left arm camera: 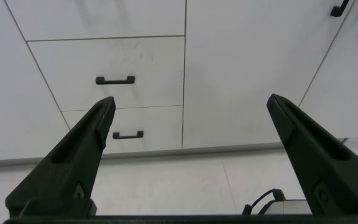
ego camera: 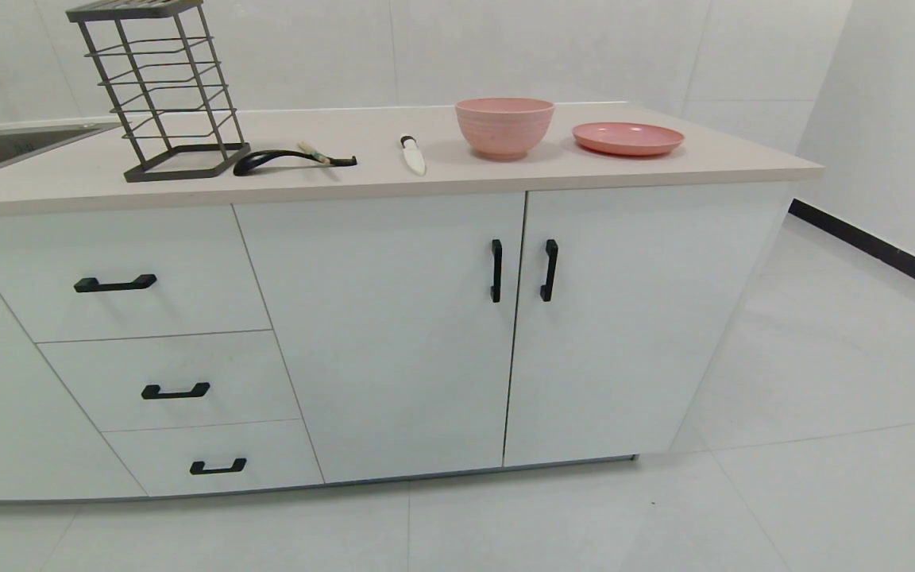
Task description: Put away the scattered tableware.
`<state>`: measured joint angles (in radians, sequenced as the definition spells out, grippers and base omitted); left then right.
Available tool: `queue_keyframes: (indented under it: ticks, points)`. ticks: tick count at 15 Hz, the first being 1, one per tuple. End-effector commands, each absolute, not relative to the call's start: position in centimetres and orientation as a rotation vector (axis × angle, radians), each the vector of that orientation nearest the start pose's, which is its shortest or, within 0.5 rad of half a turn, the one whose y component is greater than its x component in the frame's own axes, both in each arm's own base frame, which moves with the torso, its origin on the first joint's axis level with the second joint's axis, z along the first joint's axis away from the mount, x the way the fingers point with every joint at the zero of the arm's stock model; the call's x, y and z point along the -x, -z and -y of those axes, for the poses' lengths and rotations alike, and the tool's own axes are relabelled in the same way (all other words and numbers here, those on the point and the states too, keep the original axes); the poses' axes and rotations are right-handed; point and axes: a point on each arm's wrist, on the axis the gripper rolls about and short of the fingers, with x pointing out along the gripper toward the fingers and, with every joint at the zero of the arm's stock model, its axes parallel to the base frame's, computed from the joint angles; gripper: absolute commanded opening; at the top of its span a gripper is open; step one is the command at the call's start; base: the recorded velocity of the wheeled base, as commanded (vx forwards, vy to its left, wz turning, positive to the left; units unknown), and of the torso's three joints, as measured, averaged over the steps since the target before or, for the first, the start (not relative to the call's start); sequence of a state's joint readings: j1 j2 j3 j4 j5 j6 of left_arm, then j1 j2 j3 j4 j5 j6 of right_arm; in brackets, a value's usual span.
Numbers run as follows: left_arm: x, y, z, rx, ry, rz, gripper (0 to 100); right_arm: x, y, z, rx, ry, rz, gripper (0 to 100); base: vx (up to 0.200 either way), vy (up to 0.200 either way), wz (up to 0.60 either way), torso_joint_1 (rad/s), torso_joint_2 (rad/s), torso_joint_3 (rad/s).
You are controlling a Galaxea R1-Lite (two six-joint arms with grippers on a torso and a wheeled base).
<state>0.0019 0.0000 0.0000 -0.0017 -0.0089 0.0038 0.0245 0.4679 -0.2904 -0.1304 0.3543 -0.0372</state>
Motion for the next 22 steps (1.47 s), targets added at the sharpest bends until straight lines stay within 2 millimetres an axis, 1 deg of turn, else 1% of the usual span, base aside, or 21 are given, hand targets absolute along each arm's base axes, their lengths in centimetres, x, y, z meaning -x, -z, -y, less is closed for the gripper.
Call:
queue_keyframes:
  ticks: [1, 2, 3, 4, 5, 6, 7, 9, 10, 11, 12, 13, 14, 15, 17, 20, 21, 22]
  points:
    - [2.3, -7.6, 0.0, -0.005, 0.008, 0.002, 100, -8.8, -19.0, -1.8, 0.029, -0.503, -0.133, 100, 0.0, 0.0, 0.0, 0.0, 0.0, 0.0]
    - [2.3, -7.6, 0.0, -0.005, 0.008, 0.002, 100, -9.7, -19.2, -2.0, 0.032, -0.506, -0.122, 100, 0.0, 0.0, 0.0, 0.0, 0.0, 0.0]
    - [2.3, -7.6, 0.0, -0.005, 0.009, 0.002, 100, -11.6, -20.0, -2.2, 0.035, -0.505, -0.102, 100, 0.0, 0.0, 0.0, 0.0, 0.0, 0.0]
    - [2.3, -7.6, 0.0, -0.003, 0.009, 0.002, 100, -12.6, -20.5, -2.3, 0.036, -0.507, -0.094, 100, 0.0, 0.0, 0.0, 0.0, 0.0, 0.0]
    - [2.3, -7.6, 0.0, -0.003, 0.009, 0.002, 100, -14.7, -21.4, -2.5, 0.038, -0.505, -0.091, 100, 0.0, 0.0, 0.0, 0.0, 0.0, 0.0]
    - [2.3, -7.6, 0.0, -0.003, 0.009, 0.003, 100, -15.6, -21.5, -2.7, 0.038, -0.507, -0.103, 100, 0.0, 0.0, 0.0, 0.0, 0.0, 0.0]
    - [2.3, -7.6, 0.0, -0.003, 0.009, 0.002, 100, -16.6, -21.1, -2.8, 0.062, -0.513, -0.128, 100, 0.0, 0.0, 0.0, 0.0, 0.0, 0.0]
    - [2.3, -7.6, 0.0, -0.005, 0.009, 0.003, 100, -18.5, -19.5, -3.4, 0.176, -0.546, -0.178, 100, 0.0, 0.0, 0.0, 0.0, 0.0, 0.0]
    - [2.3, -7.6, 0.0, -0.006, 0.011, 0.003, 100, -19.2, -19.0, -4.0, 0.19, -0.575, -0.185, 100, 0.0, 0.0, 0.0, 0.0, 0.0, 0.0]
    - [2.3, -7.6, 0.0, -0.003, 0.015, 0.003, 100, -20.1, -18.4, -5.4, 0.194, -0.649, -0.178, 100, 0.0, 0.0, 0.0, 0.0, 0.0, 0.0]
    - [2.3, -7.6, 0.0, -0.003, 0.015, 0.003, 100, -21.0, -17.7, -6.4, 0.199, -0.69, -0.167, 100, 0.0, 0.0, 0.0, 0.0, 0.0, 0.0]
    - [2.3, -7.6, 0.0, -0.002, 0.015, 0.003, 100, -22.0, -17.0, -7.0, 0.203, -0.711, -0.153, 100, 0.0, 0.0, 0.0, 0.0, 0.0, 0.0]
    - [2.3, -7.6, 0.0, -0.002, 0.015, 0.003, 100, -22.5, -16.5, -7.3, 0.203, -0.718, -0.152, 100, 0.0, 0.0, 0.0, 0.0, 0.0, 0.0]
    - [2.3, -7.6, 0.0, 0.0, 0.015, 0.005, 100, -23.8, -15.5, -7.6, 0.202, -0.719, -0.145, 100, 0.0, 0.0, 0.0, 0.0, 0.0, 0.0]
    - [2.3, -7.6, 0.0, 0.001, 0.015, 0.005, 100, -24.7, -14.6, -7.8, 0.202, -0.736, -0.153, 100, 0.0, 0.0, 0.0, 0.0, 0.0, 0.0]
    - [2.3, -7.6, 0.1, 0.0, 0.02, 0.003, 100, -24.8, -14.0, -8.0, 0.208, -0.747, -0.166, 100, 0.0, 0.0, 0.0, 0.0, 0.0, 0.0]
    - [2.3, -7.8, 0.1, -0.004, 0.041, 0.028, 100, -24.5, -13.7, -7.9, 0.208, -0.747, -0.18, 100, 0.0, 0.0, 0.0, 0.0, 0.0, 0.0]
    - [2.4, -8.9, 0.1, -0.006, 0.044, 0.129, 100, -24.2, -13.4, -7.9, 0.208, -0.749, -0.187, 100, 0.0, 0.0, 0.0, 0.0, 0.0, 0.0]
